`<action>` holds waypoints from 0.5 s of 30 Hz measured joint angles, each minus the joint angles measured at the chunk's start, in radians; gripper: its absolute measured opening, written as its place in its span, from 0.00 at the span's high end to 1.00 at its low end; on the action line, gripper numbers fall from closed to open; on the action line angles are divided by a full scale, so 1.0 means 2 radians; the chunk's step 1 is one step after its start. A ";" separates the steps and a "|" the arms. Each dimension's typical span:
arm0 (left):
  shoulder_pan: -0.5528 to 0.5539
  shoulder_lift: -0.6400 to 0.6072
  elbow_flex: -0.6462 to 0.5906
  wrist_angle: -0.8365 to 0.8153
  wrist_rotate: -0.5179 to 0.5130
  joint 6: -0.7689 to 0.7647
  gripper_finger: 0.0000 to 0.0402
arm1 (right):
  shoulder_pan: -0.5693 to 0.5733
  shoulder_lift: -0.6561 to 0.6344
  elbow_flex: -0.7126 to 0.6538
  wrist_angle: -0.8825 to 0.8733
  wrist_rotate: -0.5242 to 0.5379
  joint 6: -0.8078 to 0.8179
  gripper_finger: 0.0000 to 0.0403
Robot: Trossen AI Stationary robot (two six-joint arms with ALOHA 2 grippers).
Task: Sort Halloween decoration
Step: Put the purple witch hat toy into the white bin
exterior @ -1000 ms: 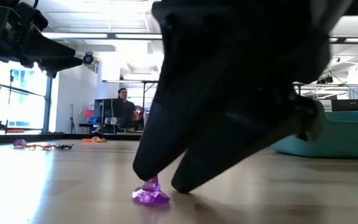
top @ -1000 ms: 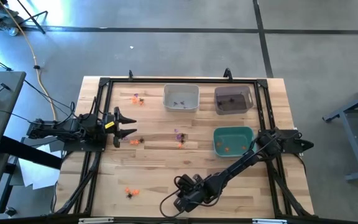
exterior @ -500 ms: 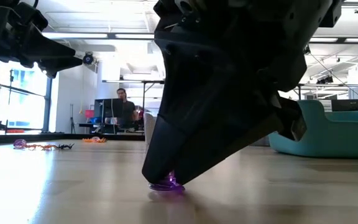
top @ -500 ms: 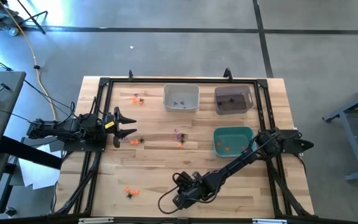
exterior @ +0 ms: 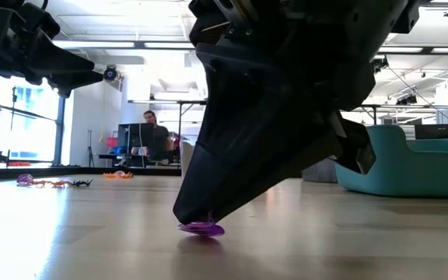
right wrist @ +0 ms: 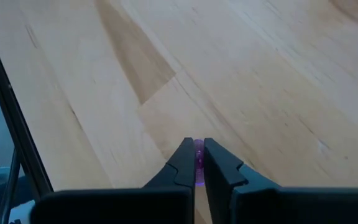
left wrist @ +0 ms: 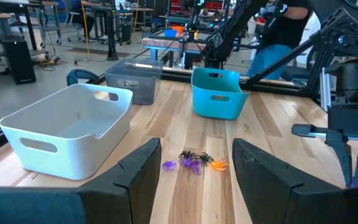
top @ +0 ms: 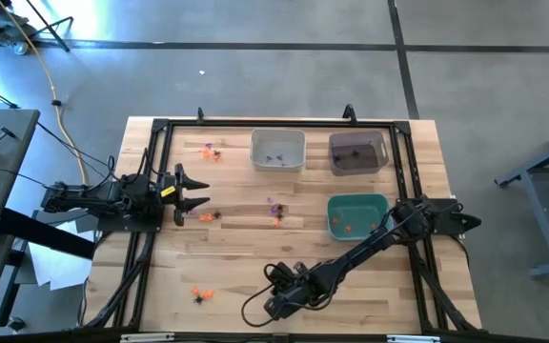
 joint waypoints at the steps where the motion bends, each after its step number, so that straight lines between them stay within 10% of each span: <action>1: 0.000 0.000 0.000 0.000 0.000 0.000 0.54 | 0.000 0.000 0.000 0.000 0.000 0.000 0.99; 15: 0.000 0.000 0.000 0.000 0.000 0.000 0.54 | -0.008 -0.020 -0.001 -0.022 0.002 -0.022 0.99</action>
